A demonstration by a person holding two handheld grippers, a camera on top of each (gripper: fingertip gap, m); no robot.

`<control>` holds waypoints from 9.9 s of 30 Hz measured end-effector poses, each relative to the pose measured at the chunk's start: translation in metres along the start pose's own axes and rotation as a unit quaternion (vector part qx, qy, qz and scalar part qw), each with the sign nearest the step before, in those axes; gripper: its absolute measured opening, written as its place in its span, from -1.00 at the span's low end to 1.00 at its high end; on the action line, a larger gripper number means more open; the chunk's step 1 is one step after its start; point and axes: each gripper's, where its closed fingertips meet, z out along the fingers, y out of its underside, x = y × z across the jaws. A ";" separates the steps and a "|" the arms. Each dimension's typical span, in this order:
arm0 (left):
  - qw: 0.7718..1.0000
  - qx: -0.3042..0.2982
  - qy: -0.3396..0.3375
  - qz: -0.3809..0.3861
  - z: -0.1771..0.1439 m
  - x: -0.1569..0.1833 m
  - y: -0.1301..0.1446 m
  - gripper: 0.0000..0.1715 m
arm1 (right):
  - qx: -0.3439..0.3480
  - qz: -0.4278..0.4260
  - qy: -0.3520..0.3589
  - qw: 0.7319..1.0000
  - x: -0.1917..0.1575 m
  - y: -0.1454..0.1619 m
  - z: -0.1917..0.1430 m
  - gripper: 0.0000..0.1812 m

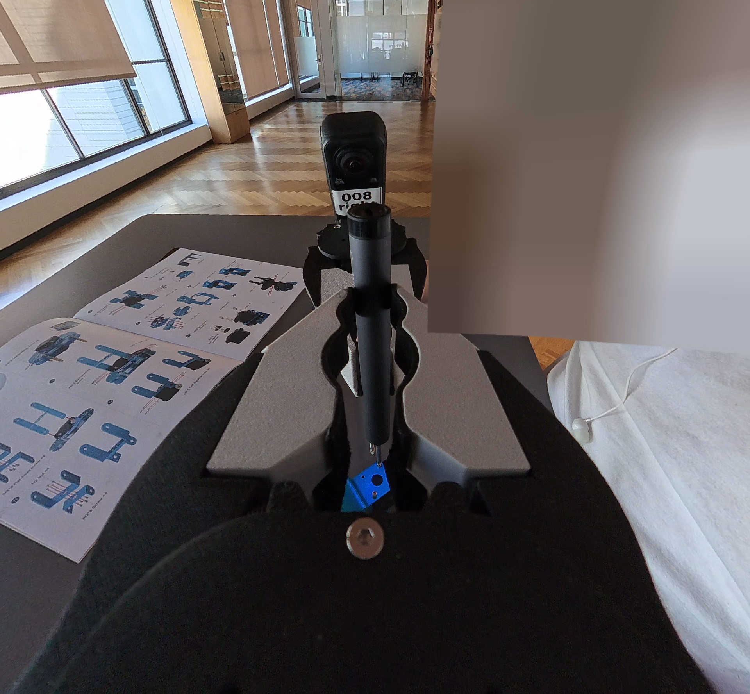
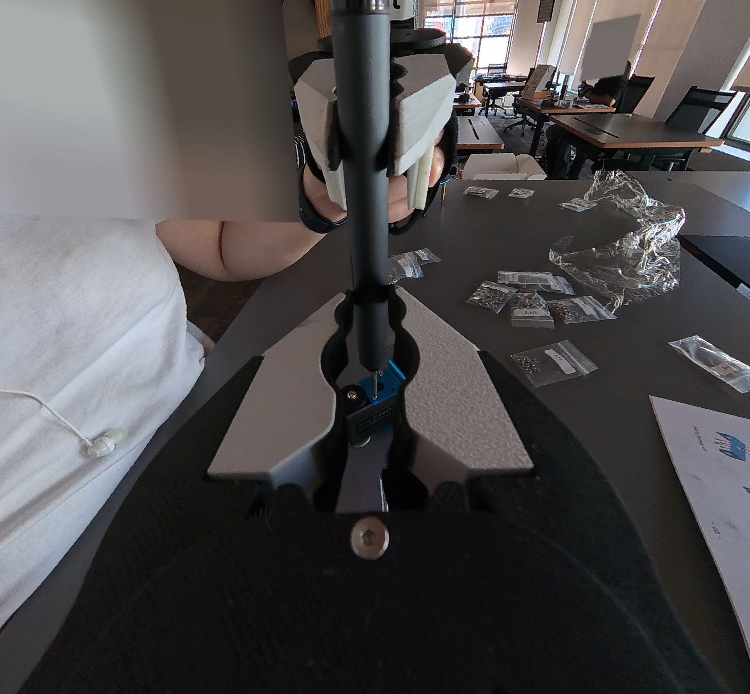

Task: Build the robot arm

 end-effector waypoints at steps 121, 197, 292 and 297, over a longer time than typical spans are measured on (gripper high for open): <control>0.980 -0.181 0.052 -0.059 -0.025 -0.017 0.147 -0.87 | 0.006 0.017 -0.010 1.000 0.002 0.001 0.003 -0.81; 0.998 0.047 0.028 -0.026 -0.038 0.005 0.007 -0.83 | -0.006 0.031 -0.067 0.997 -0.009 -0.003 0.034 -0.81; 0.958 -0.102 -0.208 -0.171 -0.006 0.021 0.156 -0.05 | -0.019 -0.018 -0.057 0.998 -0.018 -0.001 0.042 -0.82; 0.958 -0.102 -0.207 -0.173 -0.006 0.021 0.156 -0.05 | -0.017 -0.019 -0.058 0.998 -0.018 -0.001 0.042 -0.83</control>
